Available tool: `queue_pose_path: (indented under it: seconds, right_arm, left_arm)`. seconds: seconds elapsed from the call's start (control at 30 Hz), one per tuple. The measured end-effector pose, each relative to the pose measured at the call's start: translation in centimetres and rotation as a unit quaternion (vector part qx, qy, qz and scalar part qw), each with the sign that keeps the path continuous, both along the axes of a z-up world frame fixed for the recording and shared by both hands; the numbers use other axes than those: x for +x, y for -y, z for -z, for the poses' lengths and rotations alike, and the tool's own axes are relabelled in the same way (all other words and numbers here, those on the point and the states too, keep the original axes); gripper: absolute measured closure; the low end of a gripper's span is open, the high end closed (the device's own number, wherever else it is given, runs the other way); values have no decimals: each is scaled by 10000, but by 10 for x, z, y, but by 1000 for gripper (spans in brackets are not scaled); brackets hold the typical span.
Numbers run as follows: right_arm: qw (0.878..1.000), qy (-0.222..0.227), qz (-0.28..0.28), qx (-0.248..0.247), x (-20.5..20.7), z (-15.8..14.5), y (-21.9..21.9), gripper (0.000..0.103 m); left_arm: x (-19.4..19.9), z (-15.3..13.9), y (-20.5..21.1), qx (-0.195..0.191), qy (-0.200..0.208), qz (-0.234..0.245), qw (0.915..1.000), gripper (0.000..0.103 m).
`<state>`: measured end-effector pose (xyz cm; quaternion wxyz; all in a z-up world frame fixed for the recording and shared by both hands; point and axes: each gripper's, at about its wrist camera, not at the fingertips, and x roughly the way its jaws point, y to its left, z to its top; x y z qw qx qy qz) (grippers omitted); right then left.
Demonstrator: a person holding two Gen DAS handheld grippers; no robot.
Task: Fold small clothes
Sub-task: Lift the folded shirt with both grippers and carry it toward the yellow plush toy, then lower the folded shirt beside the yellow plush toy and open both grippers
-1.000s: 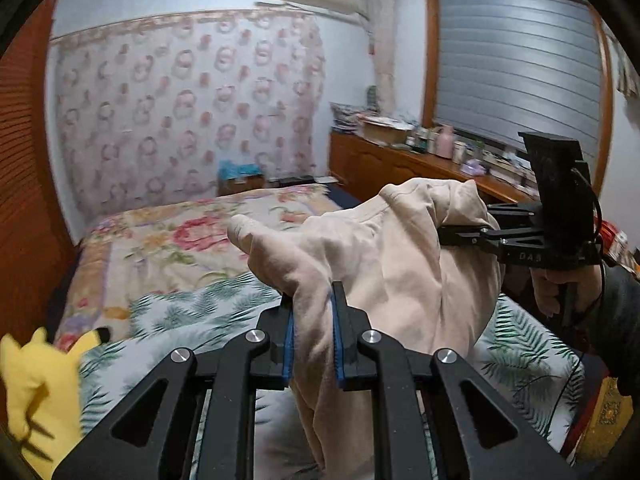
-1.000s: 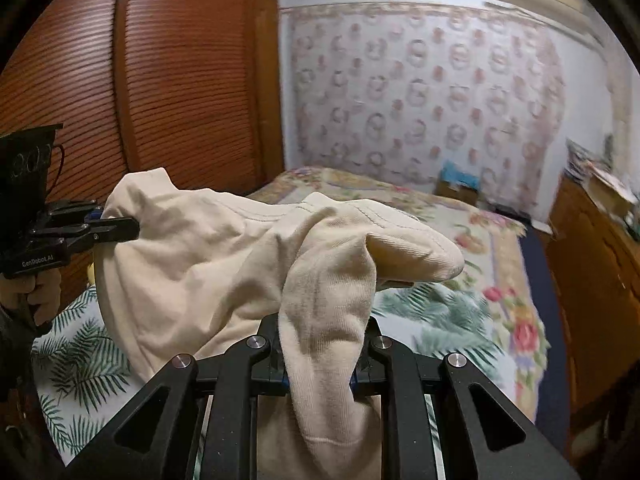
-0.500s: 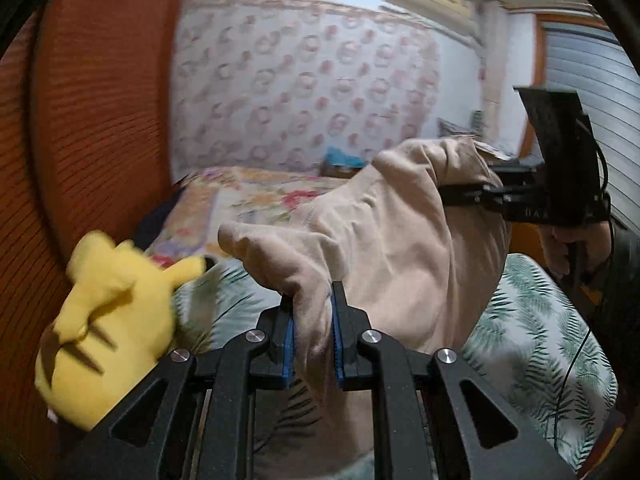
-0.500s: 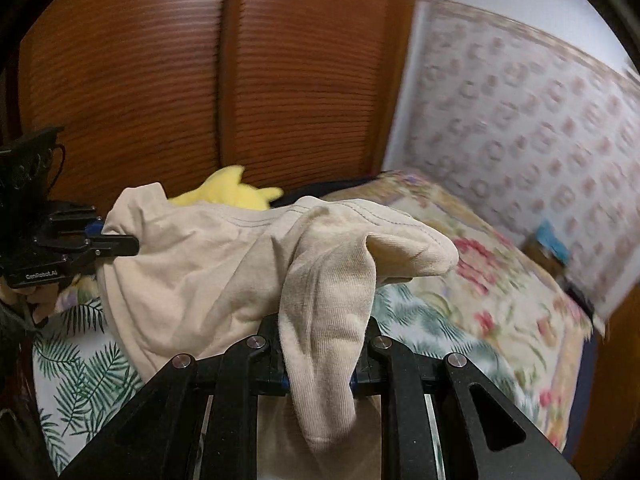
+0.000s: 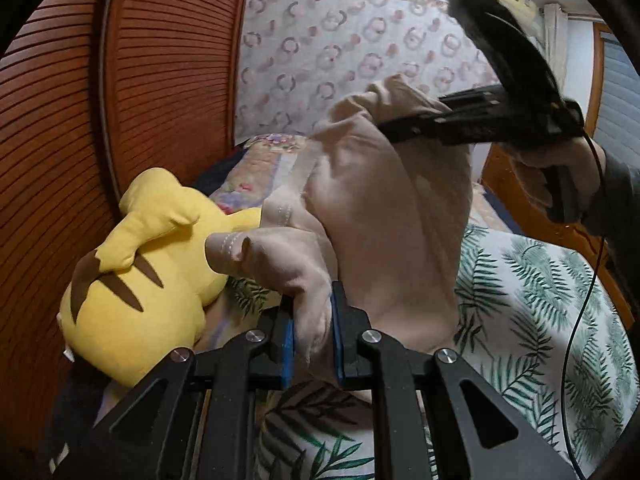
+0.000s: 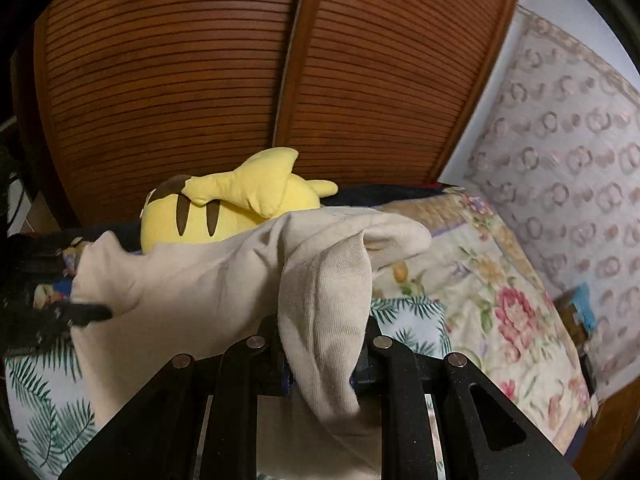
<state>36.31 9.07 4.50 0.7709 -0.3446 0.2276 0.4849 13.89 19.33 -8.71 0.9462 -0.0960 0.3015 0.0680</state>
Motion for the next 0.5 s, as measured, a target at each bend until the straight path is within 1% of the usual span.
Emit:
queue_pose_path:
  seconds: [0.07,0.1,0.13,0.17,0.2,0.23,0.27,0.33,0.4,0.47,0.5]
  right_arm:
    - [9999,-101,19,40,7,0,-4,81]
    - [9997,-169,91,118,10,0,-5,74]
    - [9993,-234,209,216,13,4,-8,65]
    - [9983,-307,338,360,17,2,-7,58]
    - [9966,-424,475,526,21,1,-3,43]
    - [9951,-510,563,639,23,3,-1,38]
    - [9934,-600,629,750,25,3,4,37]
    - [9913,-700,724,854,25,10,11,37]
    - [9889,-780,883,908,24,17,17,37]
    - [9871,-788,1030,942,20,22,26,37]
    - [9861,-756,1126,962,16,23,31,37]
  left_arm:
    - [0,2,-2,6,-76,-65,9999,87]
    - [0,4,-2,13,-119,-108,9999,87]
    - [0,6,-3,-2,-150,-124,9998,86]
    - [-1,7,-4,-40,-175,-133,9998,84]
    - [-2,8,-5,-83,-217,-172,9996,83]
    - [-3,8,-7,-104,-214,-205,9995,82]
    - [-6,7,-10,-163,-146,-227,9995,80]
    - [-11,4,-14,-226,-34,-300,9993,66]
    - [-17,0,-17,-222,64,-343,9991,58]
    - [-19,-4,-17,-136,90,-324,9993,53]
    - [-20,-6,-15,-75,94,-290,9995,42]
